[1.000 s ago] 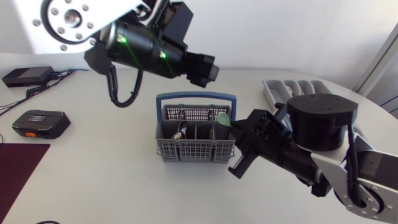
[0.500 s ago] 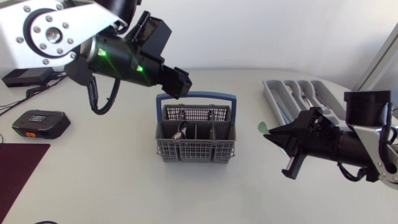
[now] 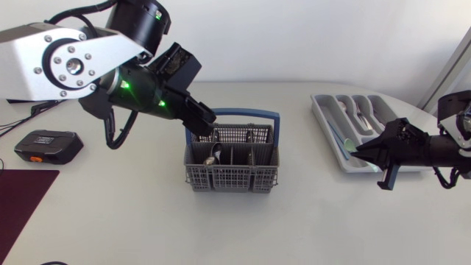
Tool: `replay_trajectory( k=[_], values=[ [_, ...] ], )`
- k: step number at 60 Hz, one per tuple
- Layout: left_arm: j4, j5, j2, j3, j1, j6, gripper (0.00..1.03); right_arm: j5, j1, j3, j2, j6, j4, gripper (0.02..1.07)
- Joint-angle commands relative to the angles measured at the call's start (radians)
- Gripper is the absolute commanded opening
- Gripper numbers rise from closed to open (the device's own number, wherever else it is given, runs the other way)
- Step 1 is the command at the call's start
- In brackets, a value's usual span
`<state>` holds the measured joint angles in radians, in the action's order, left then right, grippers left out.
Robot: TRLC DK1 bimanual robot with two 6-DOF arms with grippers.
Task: Unload the cutlery basket into the drawer organizer.
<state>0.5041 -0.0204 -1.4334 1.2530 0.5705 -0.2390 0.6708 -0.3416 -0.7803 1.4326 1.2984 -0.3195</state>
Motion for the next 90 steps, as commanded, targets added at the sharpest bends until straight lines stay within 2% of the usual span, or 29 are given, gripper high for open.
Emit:
replay_trajectory(
  k=[1, 13, 22, 48, 66, 90],
  values=[
    [0.005, 0.007, -0.005, -0.032, 0.006, -0.029, 0.68, 0.007, -0.057, -0.094, 0.097, 0.130, -0.053, 0.10],
    [0.001, 0.016, -0.007, -0.061, 0.025, -0.069, 0.68, -0.013, -0.151, -0.309, 0.305, 0.292, -0.158, 0.09],
    [-0.001, 0.019, -0.013, -0.066, 0.031, -0.082, 0.68, -0.063, -0.188, -0.435, 0.445, 0.418, -0.210, 0.09],
    [-0.004, 0.030, -0.013, -0.104, 0.058, -0.148, 0.68, -0.220, -0.227, -0.631, 0.667, 0.584, -0.211, 0.09],
    [-0.007, 0.037, -0.016, -0.107, 0.071, -0.168, 0.68, -0.241, -0.249, -0.596, 0.670, 0.661, -0.213, 0.09],
    [-0.007, 0.045, -0.022, -0.106, 0.086, -0.174, 0.68, -0.246, -0.255, -0.493, 0.568, 0.734, -0.213, 0.09]
  ],
)
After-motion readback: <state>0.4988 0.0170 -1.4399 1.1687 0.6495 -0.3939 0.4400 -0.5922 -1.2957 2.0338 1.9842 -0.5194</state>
